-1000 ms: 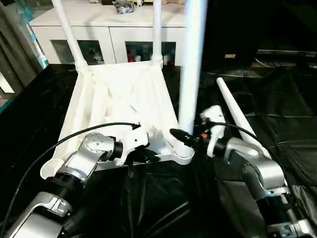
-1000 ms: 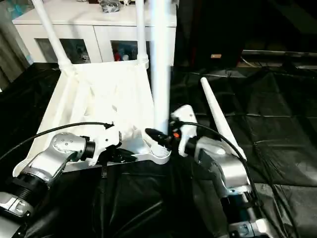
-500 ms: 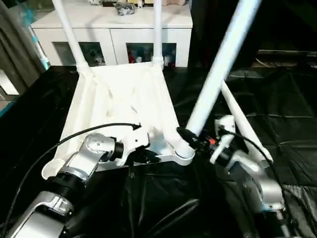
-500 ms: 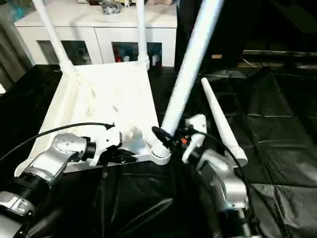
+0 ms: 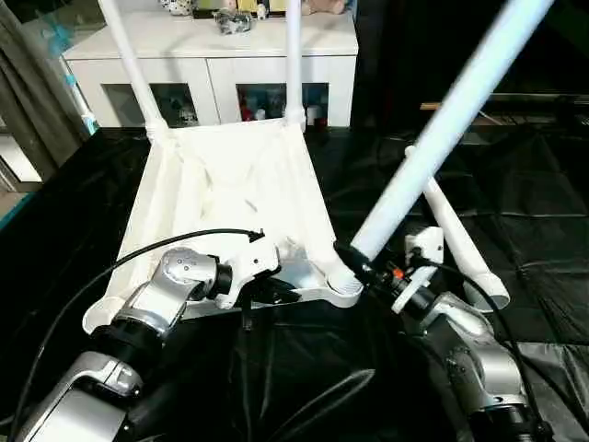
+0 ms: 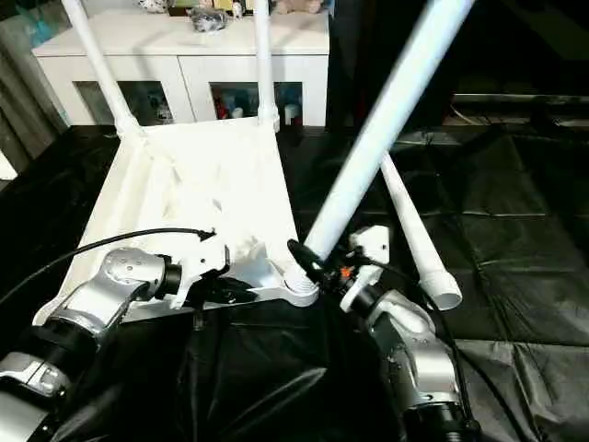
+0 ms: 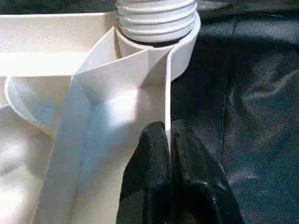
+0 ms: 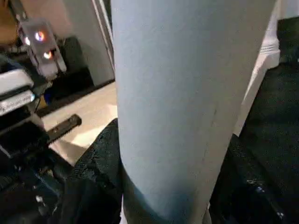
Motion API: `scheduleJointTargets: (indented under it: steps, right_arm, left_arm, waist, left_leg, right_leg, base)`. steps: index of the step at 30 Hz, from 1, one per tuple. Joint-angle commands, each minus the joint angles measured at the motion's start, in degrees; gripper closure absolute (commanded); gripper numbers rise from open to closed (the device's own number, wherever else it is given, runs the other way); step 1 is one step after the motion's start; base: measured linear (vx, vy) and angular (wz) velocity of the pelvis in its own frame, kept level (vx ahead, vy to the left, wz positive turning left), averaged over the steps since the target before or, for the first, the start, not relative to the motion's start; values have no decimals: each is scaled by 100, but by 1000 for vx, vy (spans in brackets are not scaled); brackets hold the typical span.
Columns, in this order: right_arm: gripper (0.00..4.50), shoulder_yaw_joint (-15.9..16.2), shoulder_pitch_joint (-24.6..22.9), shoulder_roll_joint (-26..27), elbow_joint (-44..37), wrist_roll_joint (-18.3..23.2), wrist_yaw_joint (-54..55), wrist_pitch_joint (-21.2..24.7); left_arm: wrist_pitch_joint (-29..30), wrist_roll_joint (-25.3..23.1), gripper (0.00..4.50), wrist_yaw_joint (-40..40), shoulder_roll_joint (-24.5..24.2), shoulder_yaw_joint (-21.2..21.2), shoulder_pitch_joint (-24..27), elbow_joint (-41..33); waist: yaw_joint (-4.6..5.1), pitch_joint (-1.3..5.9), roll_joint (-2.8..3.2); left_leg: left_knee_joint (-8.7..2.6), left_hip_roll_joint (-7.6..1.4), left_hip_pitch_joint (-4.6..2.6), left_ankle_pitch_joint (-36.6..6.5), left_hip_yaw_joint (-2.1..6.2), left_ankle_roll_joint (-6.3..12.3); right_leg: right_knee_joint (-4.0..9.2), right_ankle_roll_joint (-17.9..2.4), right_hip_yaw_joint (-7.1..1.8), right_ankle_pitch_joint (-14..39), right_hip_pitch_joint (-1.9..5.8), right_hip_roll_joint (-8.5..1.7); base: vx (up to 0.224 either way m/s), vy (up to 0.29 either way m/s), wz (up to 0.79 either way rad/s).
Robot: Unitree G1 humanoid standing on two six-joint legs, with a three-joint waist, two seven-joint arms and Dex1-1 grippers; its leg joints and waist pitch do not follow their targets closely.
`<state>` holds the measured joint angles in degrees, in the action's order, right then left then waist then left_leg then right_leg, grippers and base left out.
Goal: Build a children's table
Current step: Pick table leg
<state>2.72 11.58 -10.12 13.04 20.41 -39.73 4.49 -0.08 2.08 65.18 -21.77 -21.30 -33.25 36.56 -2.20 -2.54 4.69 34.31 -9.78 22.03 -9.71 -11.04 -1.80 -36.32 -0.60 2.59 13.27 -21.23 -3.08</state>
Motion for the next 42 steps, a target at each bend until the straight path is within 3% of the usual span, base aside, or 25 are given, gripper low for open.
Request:
scheduleJointTargets:
  steps: [1,6,9,10,11,12,13,14,15,16,17,18,20,21,24,25,26,28,29,33,34,36,37,42]
  right_arm:
    - [261,208,-194,-184,263,-435,42,224]
    - [261,396,-89,-294,217,-590,-39,258]
    - [261,595,61,-437,216,-679,-269,380]
    - [261,595,61,-437,216,-679,-269,380]
    - [261,635,95,-480,221,-668,-365,444]
    - [261,662,117,-509,229,-661,-435,480]
    - [261,690,141,-540,242,-656,-508,515]
    - [261,735,181,-591,265,-651,-624,573]
    - [261,783,224,-645,298,-649,-735,610]
    - [261,801,249,-664,336,-654,-783,611]
    - [261,827,289,-695,393,-658,-855,612]
    - [261,845,316,-717,431,-659,-898,613]
    - [261,853,338,-728,468,-656,-942,606]
    - [261,891,408,-776,576,-624,-1116,603]
    - [261,951,487,-842,695,-584,-1381,583]
    - [261,977,518,-873,739,-592,-1500,571]
    - [261,1020,568,-914,813,-637,-1632,514]
    - [261,1046,607,-943,866,-671,-1724,480]
    - [261,1066,665,-975,942,-684,-1841,441]
    - [261,1109,839,-1070,1101,-705,-2162,344]
    - [261,1112,865,-1081,1127,-702,-2213,340]
    - [261,1113,902,-1090,1158,-691,-2290,332]
    - [261,1110,919,-1091,1173,-682,-2327,326]
    - [261,1079,906,-1006,1168,-720,-2303,245]
  left_arm:
    - [-95,-51,450,-154,-77,236,-252,24]
    - [-129,-68,450,-162,-67,236,-284,86]
    - [-178,-90,450,-176,-61,233,-294,134]
    - [-178,-90,450,-176,-61,233,-294,134]
    - [-192,-96,450,-173,-58,233,-297,148]
    - [-201,-100,450,-170,-58,231,-296,152]
    - [-207,-104,450,-165,-59,229,-296,156]
    - [-215,-108,450,-153,-62,224,-296,157]
    - [-219,-113,450,-134,-66,217,-299,159]
    - [-226,-118,450,-120,-72,210,-299,159]
    - [-237,-126,450,-97,-80,199,-300,160]
    - [-244,-132,450,-81,-84,192,-304,164]
    - [-250,-136,450,-68,-88,187,-306,165]
    - [-270,-141,450,10,-107,165,-308,157]
    - [-309,-146,450,149,-146,121,-302,112]
    - [-322,-136,450,231,-164,104,-288,70]
    - [-338,-133,450,322,-197,77,-266,5]
    - [-350,-131,450,380,-218,60,-252,-36]
    - [-315,-104,450,478,-252,49,-221,-118]
    - [-227,-30,450,684,-364,66,-179,-330]
    - [-208,-21,450,712,-381,78,-182,-358]
    - [-153,17,450,757,-406,121,-197,-405]
    - [-122,41,450,782,-420,148,-208,-427]
    - [-46,73,450,768,-454,217,-183,-551]
  waist:
    - [5,267,23]
    - [13,274,2]
    - [23,254,-7]
    - [30,253,-40]
    - [23,249,-25]
    - [29,248,-64]
    - [24,250,-41]
    - [29,252,-79]
    - [24,250,-56]
    - [23,255,-84]
    - [15,256,-66]
    - [14,261,-92]
    - [13,258,-91]
    - [20,263,-134]
    - [9,259,-116]
    - [16,227,-183]
    - [-1,225,-175]
    - [-2,234,-156]
    - [1,195,-209]
    - [-8,186,-217]
    - [-2,174,-263]
    - [-16,179,-241]
    - [-20,169,-269]
    - [-16,144,-275]
  left_leg:
    - [-472,-361,-152,-2174,260,-76]
    - [-478,-364,-151,-2147,253,-52]
    - [-470,-363,-150,-2134,244,-11]
    - [-471,-364,-145,-2144,244,-5]
    - [-471,-365,-145,-2139,247,-7]
    - [-469,-364,-147,-2139,239,0]
    - [-473,-366,-146,-2122,248,4]
    - [-469,-368,-144,-2101,240,16]
    - [-469,-370,-138,-2067,243,30]
    - [-465,-372,-148,-2064,234,37]
    - [-462,-372,-140,-2021,235,45]
    - [-461,-373,-134,-1974,235,63]
    - [-464,-374,-132,-1958,226,72]
    - [-466,-376,-123,-1938,228,83]
    - [-458,-379,-121,-1910,227,112]
    - [-474,-376,-105,-1902,218,130]
    - [-475,-386,-122,-1900,221,139]
    - [-482,-393,-119,-1837,220,143]
    - [-500,-397,-117,-1861,213,161]
    - [-511,-408,-117,-1717,201,203]
    - [-515,-409,-113,-1699,194,223]
    - [-519,-414,-122,-1633,192,245]
    - [-520,-414,-115,-1564,186,276]
    - [-534,-420,-132,-1719,183,204]
  right_leg:
    - [637,-1075,-297,1943,90,-563]
    - [629,-1122,-303,1779,94,-566]
    - [658,-1074,-307,2011,79,-576]
    - [661,-1065,-307,2049,84,-573]
    - [664,-1046,-310,2110,77,-575]
    - [675,-1040,-313,2142,73,-573]
    - [667,-1035,-312,2163,78,-576]
    - [673,-1028,-315,2155,76,-574]
    - [667,-1038,-315,2127,77,-576]
    - [670,-1047,-316,2111,68,-571]
    - [664,-1062,-322,2047,74,-579]
    - [652,-1080,-317,1997,82,-578]
    - [660,-1076,-320,1963,76,-572]
    - [655,-1091,-314,1922,88,-575]
    - [655,-1112,-314,1943,86,-584]
    - [666,-1096,-312,1949,78,-571]
    - [658,-1099,-320,1952,64,-582]
    - [638,-1131,-319,1777,72,-570]
    - [649,-1150,-319,1714,57,-568]
    - [615,-1261,-315,1413,71,-559]
    - [620,-1275,-316,1365,73,-557]
    - [604,-1310,-311,1264,81,-565]
    - [598,-1335,-310,1204,88,-568]
    - [634,-1326,-322,1471,69,-582]
  base:
    - [0,0,0]
    - [0,0,0]
    - [0,0,0]
    - [0,0,0]
    - [0,0,0]
    - [0,0,0]
    - [0,0,0]
    - [0,0,0]
    - [0,0,0]
    - [0,0,0]
    - [0,0,0]
    - [0,0,0]
    - [0,0,0]
    - [0,0,0]
    - [0,0,0]
    - [0,0,0]
    - [0,0,0]
    - [0,0,0]
    - [0,0,0]
    - [0,0,0]
    - [0,0,0]
    - [0,0,0]
    - [0,0,0]
    - [0,0,0]
